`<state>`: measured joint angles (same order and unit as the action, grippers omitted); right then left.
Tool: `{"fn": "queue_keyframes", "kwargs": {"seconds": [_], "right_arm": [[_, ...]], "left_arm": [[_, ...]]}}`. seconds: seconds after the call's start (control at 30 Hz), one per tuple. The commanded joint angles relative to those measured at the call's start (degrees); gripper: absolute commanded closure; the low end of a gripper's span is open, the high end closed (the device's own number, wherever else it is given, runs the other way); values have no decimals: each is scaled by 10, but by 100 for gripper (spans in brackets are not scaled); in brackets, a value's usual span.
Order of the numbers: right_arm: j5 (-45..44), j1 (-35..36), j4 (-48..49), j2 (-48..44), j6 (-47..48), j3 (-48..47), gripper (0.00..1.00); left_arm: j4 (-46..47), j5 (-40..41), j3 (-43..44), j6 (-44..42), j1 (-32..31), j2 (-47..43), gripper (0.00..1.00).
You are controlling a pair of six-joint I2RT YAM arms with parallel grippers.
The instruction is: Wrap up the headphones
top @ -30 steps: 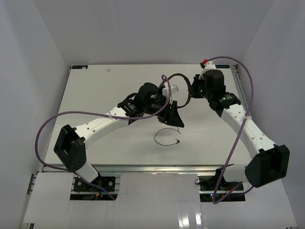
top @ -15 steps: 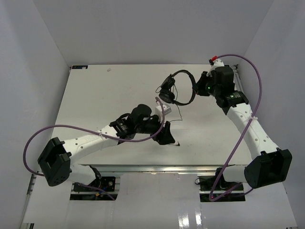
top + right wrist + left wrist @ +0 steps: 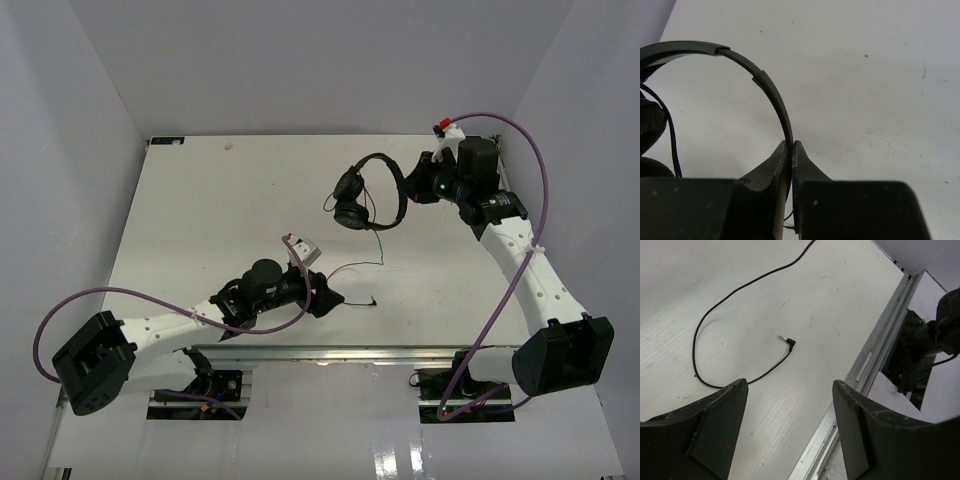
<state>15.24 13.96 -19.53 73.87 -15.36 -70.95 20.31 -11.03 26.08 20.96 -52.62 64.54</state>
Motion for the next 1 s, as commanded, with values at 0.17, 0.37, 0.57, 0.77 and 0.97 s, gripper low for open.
{"fn": "queue_keyframes", "kwargs": {"seconds": [0.17,0.37,0.57,0.77,0.97], "right_arm": [[180,-3,47,-34,77,2,92],[199,-3,44,-44,73,3,92],[216,-5,43,-56,70,11,92],[240,-5,49,-59,64,17,92],[256,-5,49,-66,60,21,92]], "left_arm": [[138,39,-19,-123,-1,91,20],[163,42,29,-170,-1,193,19],[168,32,71,-198,-1,267,19],[189,36,96,-201,0,312,19],[182,33,142,-207,-1,357,19]]}}
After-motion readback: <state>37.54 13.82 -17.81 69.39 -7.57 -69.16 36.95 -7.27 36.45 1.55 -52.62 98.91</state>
